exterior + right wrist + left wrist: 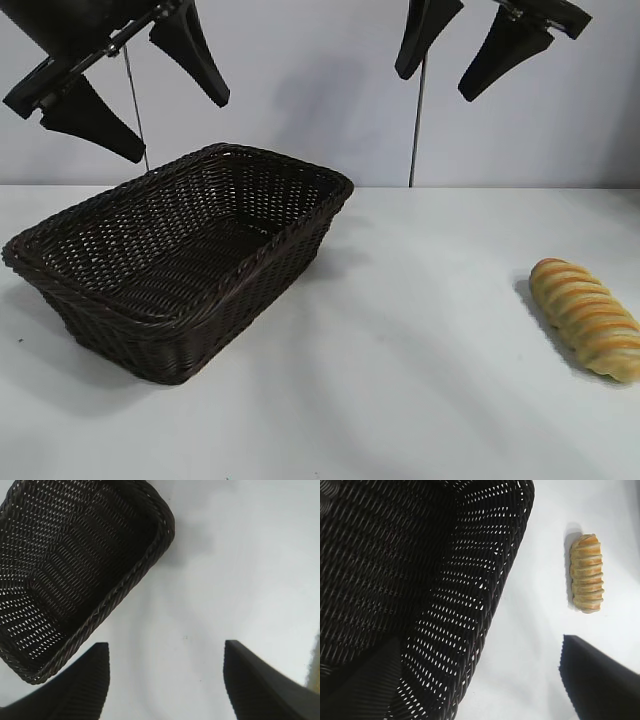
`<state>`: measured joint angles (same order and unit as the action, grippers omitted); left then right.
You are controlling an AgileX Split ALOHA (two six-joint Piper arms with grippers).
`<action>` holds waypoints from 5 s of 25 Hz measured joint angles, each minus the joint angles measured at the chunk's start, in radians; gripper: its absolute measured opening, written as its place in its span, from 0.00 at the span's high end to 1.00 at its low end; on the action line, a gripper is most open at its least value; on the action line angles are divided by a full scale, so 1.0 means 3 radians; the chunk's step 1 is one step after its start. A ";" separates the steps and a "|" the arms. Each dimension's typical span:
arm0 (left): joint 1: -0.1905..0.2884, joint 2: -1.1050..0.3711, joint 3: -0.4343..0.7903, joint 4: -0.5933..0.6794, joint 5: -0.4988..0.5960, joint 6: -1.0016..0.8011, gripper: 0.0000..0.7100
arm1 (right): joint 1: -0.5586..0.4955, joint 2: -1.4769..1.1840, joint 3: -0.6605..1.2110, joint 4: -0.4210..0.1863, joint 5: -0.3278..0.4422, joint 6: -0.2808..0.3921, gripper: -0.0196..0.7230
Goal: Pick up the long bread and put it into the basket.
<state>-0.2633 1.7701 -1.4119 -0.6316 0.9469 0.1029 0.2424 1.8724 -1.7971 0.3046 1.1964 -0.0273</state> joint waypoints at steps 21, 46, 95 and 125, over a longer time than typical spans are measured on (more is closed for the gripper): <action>0.0000 -0.0160 0.0000 0.0082 0.0270 -0.0152 0.12 | 0.0000 0.0000 0.0000 0.0021 -0.0027 0.0000 0.33; 0.0000 -0.0777 0.1132 0.0537 -0.0162 -0.1168 0.12 | 0.0000 0.0000 0.0000 0.0018 -0.0022 0.0000 0.33; 0.0000 -0.0540 0.1595 0.1211 -0.0944 -0.3097 0.12 | 0.0000 0.0000 0.0000 0.0018 -0.0005 0.0000 0.33; 0.0000 0.0092 0.1599 0.0749 -0.1373 -0.2838 0.76 | 0.0000 0.0000 0.0000 0.0018 -0.0033 0.0000 0.33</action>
<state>-0.2633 1.7978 -0.9321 -0.4068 0.5350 -0.7486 0.2424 1.8724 -1.7971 0.3101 1.1865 -0.0273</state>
